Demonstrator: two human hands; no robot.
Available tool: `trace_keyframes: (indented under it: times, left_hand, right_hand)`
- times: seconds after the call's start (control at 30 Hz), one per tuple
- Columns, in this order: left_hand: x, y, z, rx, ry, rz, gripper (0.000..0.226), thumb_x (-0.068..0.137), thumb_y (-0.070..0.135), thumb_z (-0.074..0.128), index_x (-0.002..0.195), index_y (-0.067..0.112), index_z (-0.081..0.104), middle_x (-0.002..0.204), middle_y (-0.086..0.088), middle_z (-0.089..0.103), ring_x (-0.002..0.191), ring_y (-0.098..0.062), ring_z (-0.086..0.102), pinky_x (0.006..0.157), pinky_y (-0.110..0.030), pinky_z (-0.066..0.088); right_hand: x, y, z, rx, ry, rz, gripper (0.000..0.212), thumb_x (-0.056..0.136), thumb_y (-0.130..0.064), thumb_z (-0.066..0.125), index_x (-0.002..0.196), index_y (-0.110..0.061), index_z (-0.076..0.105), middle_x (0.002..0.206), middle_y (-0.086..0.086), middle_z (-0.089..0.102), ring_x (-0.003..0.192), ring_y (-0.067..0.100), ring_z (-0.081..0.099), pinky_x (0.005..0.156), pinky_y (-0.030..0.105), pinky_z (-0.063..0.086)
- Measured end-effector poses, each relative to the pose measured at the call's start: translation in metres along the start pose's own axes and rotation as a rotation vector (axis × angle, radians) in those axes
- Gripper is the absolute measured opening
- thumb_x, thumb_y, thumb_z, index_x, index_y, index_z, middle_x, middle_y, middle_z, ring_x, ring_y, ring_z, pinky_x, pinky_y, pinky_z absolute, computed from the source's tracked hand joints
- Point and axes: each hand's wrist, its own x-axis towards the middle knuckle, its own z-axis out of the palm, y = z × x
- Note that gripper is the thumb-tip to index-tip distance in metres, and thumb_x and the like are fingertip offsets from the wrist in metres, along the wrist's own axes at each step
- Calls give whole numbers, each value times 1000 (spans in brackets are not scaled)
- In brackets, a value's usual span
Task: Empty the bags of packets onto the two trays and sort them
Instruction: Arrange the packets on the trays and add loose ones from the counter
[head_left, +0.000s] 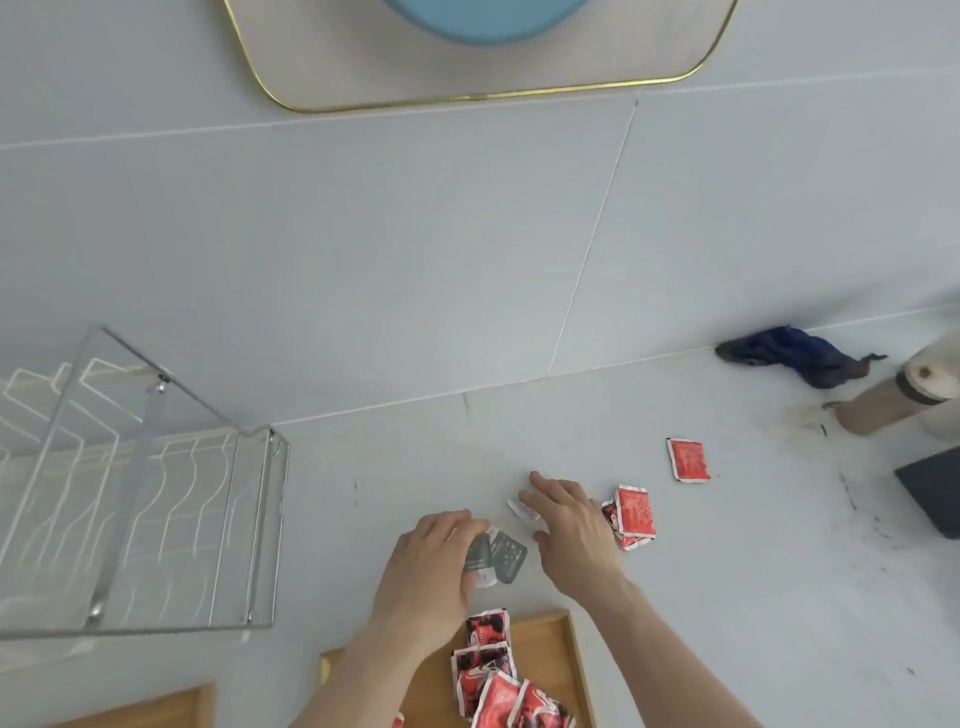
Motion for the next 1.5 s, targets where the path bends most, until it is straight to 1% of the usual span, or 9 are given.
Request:
trace_keyframes:
  times: [0.17,0.33,0.5,0.67,0.9,1.1,1.27,1.37,1.5]
  left_hand:
    - [14,2,16,113,-28,-40,63,93,34,63,148,35,32,148,13,43,139,-14,36,118,-33,27]
    - [14,1,23,83,-2,-152,41,89,34,68,124,33,47,120,13,60,116,-14,53,103,-30,40]
    - [1,-17,18,-257,85,-350,22,90,28,68,109,31,57,107,13,63,94,-9,62,79,-22,50]
    - [-24,-38,2,-478,154,-470,23,87,19,71,103,31,60,99,13,69,88,-10,66,74,-27,52]
    - [-71,-61,-12,-602,186,-522,24,81,15,73,94,33,63,89,15,74,79,-4,69,70,-27,53]
    - [-111,-84,-15,-666,191,-533,26,81,13,73,92,35,65,84,18,74,73,7,66,65,-21,50]
    - [-150,-118,-15,-744,227,-551,30,81,2,67,92,29,67,82,18,74,65,3,65,60,-16,48]
    - [-178,-141,-16,-862,270,-608,30,80,-6,65,94,21,68,78,8,75,58,-1,62,61,-22,46]
    - [-218,-178,-14,-989,318,-673,32,80,-7,68,101,18,67,89,-1,77,72,-8,71,70,-34,56]
  right_hand:
    - [-8,9,21,-74,241,-16,35,64,-1,85,94,-18,75,106,-2,76,82,27,67,67,40,58]
    - [-17,-4,10,181,346,121,11,84,-6,71,88,-15,67,77,0,69,72,24,62,59,37,52]
    - [-8,-31,-9,664,64,273,12,97,-13,51,94,-15,62,84,0,74,75,23,67,66,41,53]
    - [-13,-46,19,264,31,132,19,90,-27,62,106,-21,72,104,1,66,100,26,57,82,34,49]
    - [-19,-61,27,63,-46,103,72,87,-24,70,151,-24,37,134,0,53,122,26,48,102,35,44]
    - [-20,-80,17,238,-80,300,33,85,-14,68,118,-16,67,118,7,61,108,30,60,84,32,47]
    - [-38,-114,9,526,-26,368,15,89,-9,63,103,-15,64,113,10,57,82,24,59,74,32,47]
    - [-57,-153,6,695,-113,430,15,90,-8,54,97,-20,59,96,4,69,81,24,65,77,48,60]
    - [-87,-212,10,857,-260,402,21,88,5,54,100,-10,62,91,10,67,73,21,65,63,35,61]
